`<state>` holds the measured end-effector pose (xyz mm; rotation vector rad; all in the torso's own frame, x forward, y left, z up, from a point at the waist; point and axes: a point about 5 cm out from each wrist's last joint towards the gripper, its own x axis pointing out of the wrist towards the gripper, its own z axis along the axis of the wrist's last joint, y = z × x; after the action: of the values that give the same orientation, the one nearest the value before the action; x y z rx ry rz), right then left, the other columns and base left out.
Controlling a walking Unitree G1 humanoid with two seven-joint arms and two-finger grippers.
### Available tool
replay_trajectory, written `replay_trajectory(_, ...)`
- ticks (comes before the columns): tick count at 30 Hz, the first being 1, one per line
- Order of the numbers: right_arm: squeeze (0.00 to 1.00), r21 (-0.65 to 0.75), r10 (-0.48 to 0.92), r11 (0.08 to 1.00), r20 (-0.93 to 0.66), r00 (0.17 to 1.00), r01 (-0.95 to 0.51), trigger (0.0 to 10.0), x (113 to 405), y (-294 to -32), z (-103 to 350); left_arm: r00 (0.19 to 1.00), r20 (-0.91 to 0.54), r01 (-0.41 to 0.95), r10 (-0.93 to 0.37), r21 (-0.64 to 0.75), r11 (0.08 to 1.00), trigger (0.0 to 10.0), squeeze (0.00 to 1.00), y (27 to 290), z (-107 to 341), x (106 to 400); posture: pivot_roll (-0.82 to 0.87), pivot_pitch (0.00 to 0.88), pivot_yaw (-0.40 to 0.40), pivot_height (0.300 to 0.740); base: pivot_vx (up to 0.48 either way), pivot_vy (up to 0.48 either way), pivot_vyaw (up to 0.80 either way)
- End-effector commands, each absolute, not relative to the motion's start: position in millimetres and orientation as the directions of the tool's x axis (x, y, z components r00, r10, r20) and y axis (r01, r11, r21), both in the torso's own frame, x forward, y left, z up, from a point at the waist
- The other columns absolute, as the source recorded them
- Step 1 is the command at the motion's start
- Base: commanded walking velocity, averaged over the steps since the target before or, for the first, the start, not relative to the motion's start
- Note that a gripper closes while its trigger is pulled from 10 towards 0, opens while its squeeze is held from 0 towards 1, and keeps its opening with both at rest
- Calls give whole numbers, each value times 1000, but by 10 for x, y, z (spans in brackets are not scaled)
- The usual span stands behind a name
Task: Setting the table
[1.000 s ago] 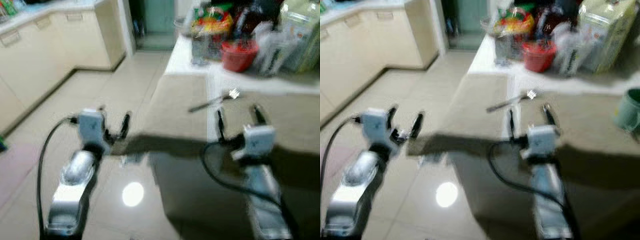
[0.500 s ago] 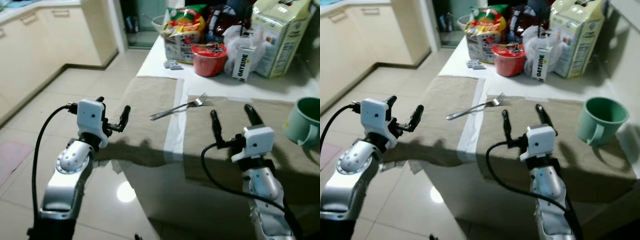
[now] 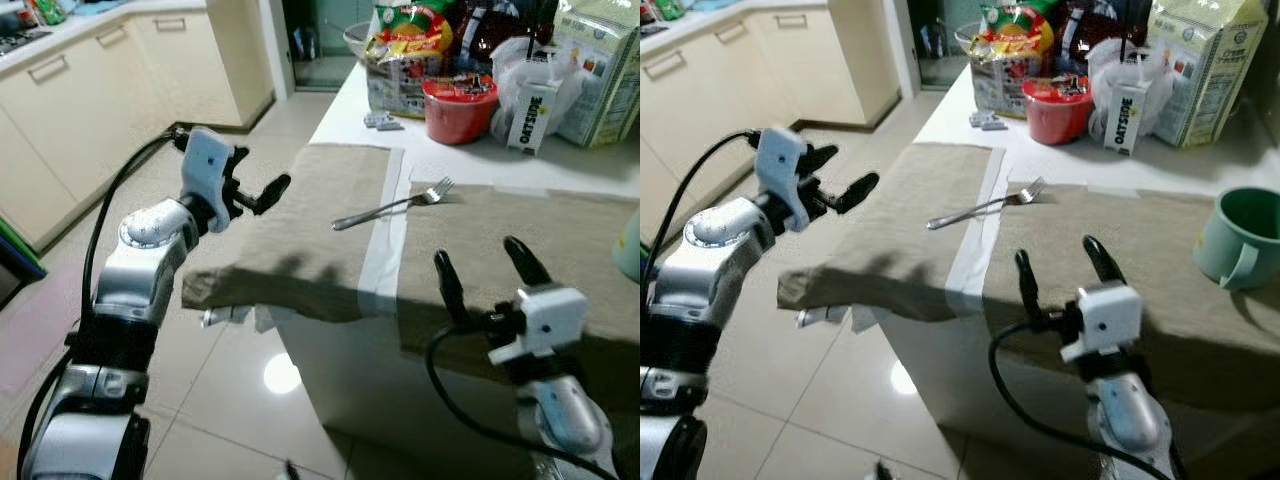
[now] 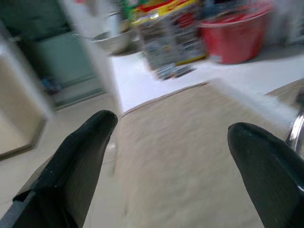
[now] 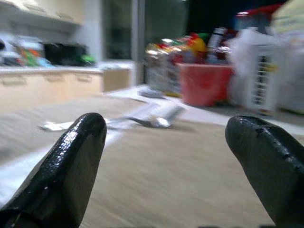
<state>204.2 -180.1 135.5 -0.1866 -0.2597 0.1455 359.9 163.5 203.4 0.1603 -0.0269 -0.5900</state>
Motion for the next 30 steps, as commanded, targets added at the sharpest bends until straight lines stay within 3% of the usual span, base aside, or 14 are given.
replay_trajectory(1,0,-270,114,962,267,957,-39,10000,1946,-1883,1428,813,-38,581,-581,110,806,10000,0,1661,2026,3676,-315,57,168,740,0,0,0)
replay_trajectory(7,0,-361,52,932,206,977,27,10000,1631,-2006,1326,760,-16,650,-650,59,758,10000,0,1475,2113,3829,-354,81,161,740,0,0,0)
replay_trajectory(16,0,-398,22,916,162,986,45,10000,1442,-2099,1357,635,-53,773,-771,54,633,10000,0,1151,2105,3912,-406,115,150,740,0,0,0)
replay_trajectory(20,0,-340,40,940,158,987,17,10000,1446,-2125,1445,518,-84,853,-851,-26,522,10000,0,1060,2071,3873,-426,126,147,740,0,0,0)
replay_trajectory(21,0,-326,67,945,161,985,-11,10000,1467,-2128,1513,436,-99,894,-894,-63,443,10000,0,1015,2072,3842,-434,133,144,740,0,0,0)
replay_trajectory(30,0,-333,120,941,182,976,-54,10000,1543,-2116,1591,414,-141,910,-899,46,411,10000,0,917,2126,3881,-427,137,142,740,0,0,0)
